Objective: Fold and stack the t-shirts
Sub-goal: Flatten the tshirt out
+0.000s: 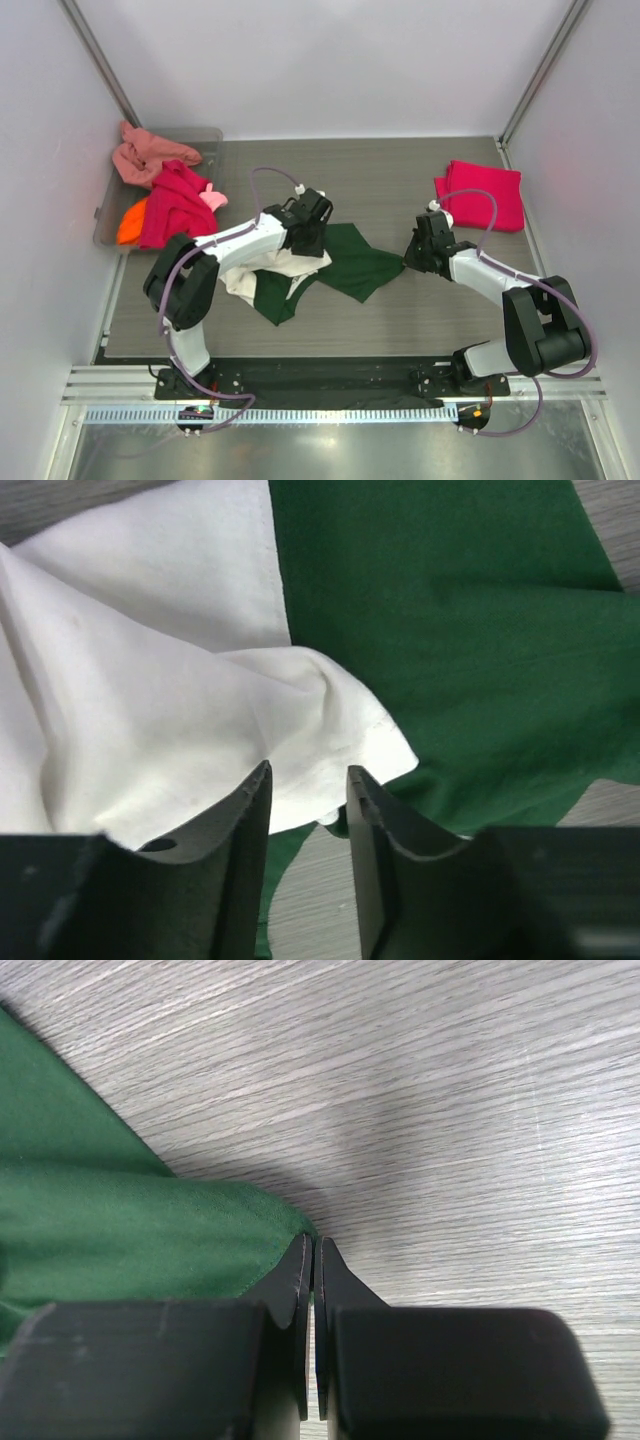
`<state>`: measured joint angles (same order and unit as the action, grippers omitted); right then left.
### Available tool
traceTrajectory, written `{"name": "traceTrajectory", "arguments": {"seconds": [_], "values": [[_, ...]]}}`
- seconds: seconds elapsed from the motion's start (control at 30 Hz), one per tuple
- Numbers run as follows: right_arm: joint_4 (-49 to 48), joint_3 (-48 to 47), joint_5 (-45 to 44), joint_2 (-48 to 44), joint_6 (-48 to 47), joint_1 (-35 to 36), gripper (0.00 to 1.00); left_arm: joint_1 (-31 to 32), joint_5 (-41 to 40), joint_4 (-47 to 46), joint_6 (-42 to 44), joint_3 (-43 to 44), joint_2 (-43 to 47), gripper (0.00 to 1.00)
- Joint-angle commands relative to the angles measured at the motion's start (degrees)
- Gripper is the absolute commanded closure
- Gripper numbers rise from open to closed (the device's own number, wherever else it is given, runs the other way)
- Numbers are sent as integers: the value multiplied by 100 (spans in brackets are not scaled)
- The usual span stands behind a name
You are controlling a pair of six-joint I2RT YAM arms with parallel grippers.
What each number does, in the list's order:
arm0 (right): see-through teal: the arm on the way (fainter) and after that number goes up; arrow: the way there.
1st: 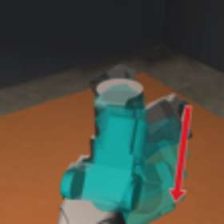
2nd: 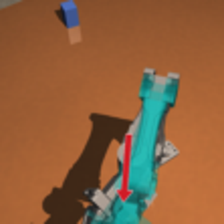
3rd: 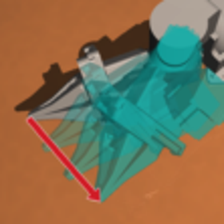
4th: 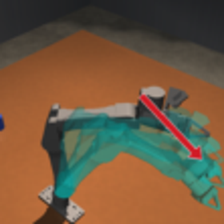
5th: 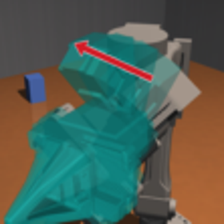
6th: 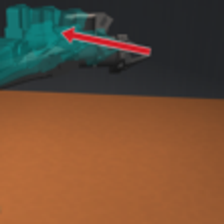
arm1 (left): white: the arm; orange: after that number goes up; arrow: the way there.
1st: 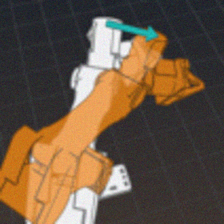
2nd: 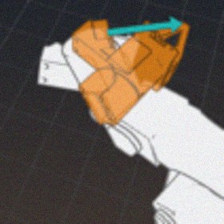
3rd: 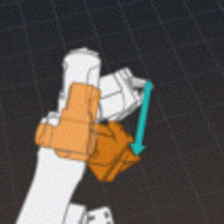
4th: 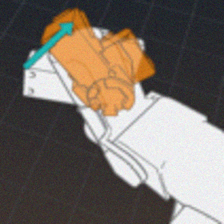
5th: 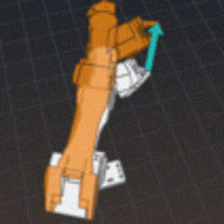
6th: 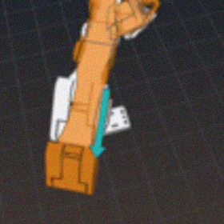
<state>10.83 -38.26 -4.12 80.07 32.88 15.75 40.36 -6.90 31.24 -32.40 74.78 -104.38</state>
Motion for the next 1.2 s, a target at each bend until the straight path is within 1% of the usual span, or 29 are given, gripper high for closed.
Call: {"name": "traceTrajectory", "arguments": {"seconds": [0.0,0.03,0.13,0.27,0.4,0.47,0.5,0.6,0.67,0.77,0.8,0.87,0.9,0.93,0.97,1.03,1.13,1.17], "values": [[-11,29,-80,-168,-98,-19,99,7,241,-303,50,-34,75,62],[-19,20,-89,-176,-107,-28,99,103,120,-321,137,-69,102,55],[-20,12,-54,-132,-115,-28,99,445,-434,-242,199,-25,146,42],[-20,12,-36,-124,-124,-45,99,648,-1022,215,199,465,-196,43],[-20,20,-36,-141,-124,-37,99,798,-1340,487,234,827,-522,49],[-20,20,-28,-132,-133,-46,99,886,-1454,566,278,950,-715,50],[-20,20,-27,-132,-133,-54,99,903,-1620,732,278,1116,-794,50],[-20,20,-19,-115,-142,-46,99,903,-1788,1014,278,1336,-1031,51],[-11,20,-19,-115,-142,-46,99,903,-1841,1076,270,1363,-1111,52],[-28,20,-10,-115,-142,-45,99,904,-1956,1103,234,1363,-1137,63],[-28,20,-19,-106,-151,-54,99,904,-1930,1077,234,1346,-1129,73],[-37,3,-1,-97,-142,-54,99,895,-1851,1024,234,1302,-1076,84],[-37,-15,8,-97,-151,-54,99,877,-1790,998,226,1293,-971,92],[-37,-32,25,-97,-142,-54,99,842,-1598,963,226,1224,-892,96],[-28,-41,34,-88,-142,-63,99,816,-1500,867,217,1179,-787,98],[-11,-76,87,-88,-151,-54,99,711,-1246,717,217,1057,-488,98],[-11,-94,96,-80,-151,-54,99,500,-683,453,208,810,-155,100],[-11,-94,96,-71,-142,-63,99,430,-307,305,165,653,-101,100]]}}
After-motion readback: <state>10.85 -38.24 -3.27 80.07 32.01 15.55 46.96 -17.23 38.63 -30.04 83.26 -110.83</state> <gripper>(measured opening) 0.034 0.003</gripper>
